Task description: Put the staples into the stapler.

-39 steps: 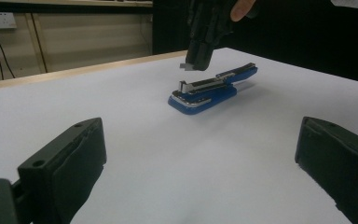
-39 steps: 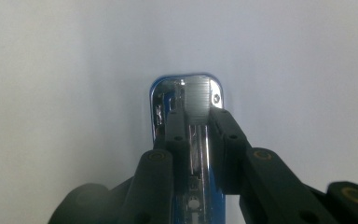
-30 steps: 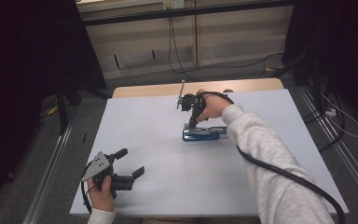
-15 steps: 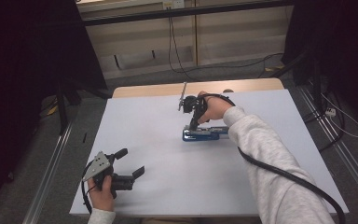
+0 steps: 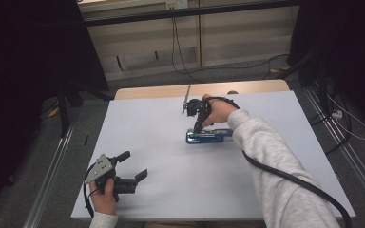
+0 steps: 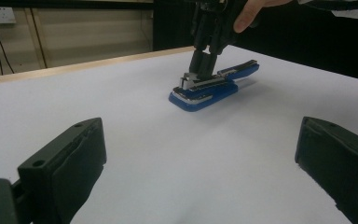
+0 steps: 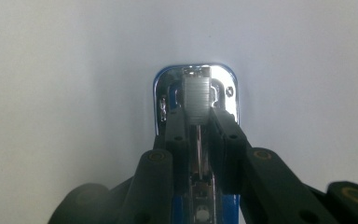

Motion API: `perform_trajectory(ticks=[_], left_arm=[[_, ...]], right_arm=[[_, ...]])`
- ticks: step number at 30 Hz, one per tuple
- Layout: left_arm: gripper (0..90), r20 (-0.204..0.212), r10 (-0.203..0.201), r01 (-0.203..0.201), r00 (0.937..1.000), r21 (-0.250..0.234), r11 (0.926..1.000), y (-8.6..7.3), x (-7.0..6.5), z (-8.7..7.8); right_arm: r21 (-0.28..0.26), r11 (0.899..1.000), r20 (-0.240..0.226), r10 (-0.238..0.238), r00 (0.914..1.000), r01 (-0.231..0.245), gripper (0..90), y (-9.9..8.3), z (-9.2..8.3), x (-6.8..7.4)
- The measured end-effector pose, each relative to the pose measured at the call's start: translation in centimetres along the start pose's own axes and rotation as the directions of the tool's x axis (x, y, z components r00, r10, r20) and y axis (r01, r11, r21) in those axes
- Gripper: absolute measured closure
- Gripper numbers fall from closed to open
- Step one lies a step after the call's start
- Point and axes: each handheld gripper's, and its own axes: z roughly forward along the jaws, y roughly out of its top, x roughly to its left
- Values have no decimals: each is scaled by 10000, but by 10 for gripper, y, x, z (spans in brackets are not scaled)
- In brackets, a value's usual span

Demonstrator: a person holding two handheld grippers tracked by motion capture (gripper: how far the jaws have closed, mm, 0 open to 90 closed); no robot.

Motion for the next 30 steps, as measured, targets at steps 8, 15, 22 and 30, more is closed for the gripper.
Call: perform_trajectory(ticks=[8, 15, 22, 30], left_arm=[[19, 16, 27, -27, 10000, 32, 10000, 0, 0, 0], [19, 28, -5, 5, 10000, 43, 10000, 0, 0, 0], [19, 22, 12, -12, 10000, 24, 10000, 0, 0, 1], [20, 110, -93, 91, 9999, 190, 9998, 0, 0, 4]], right_arm=[[115, 9999, 43, 103, 9999, -103, 783, 1, 2, 1], [8, 9998, 31, 207, 9998, -207, 779, 2, 3, 1], [-265, 9985, 169, 475, 9987, -470, 667, 2, 3, 1], [-1415, 9821, 115, 1275, 9918, -1246, 506, -18, -5, 6]])
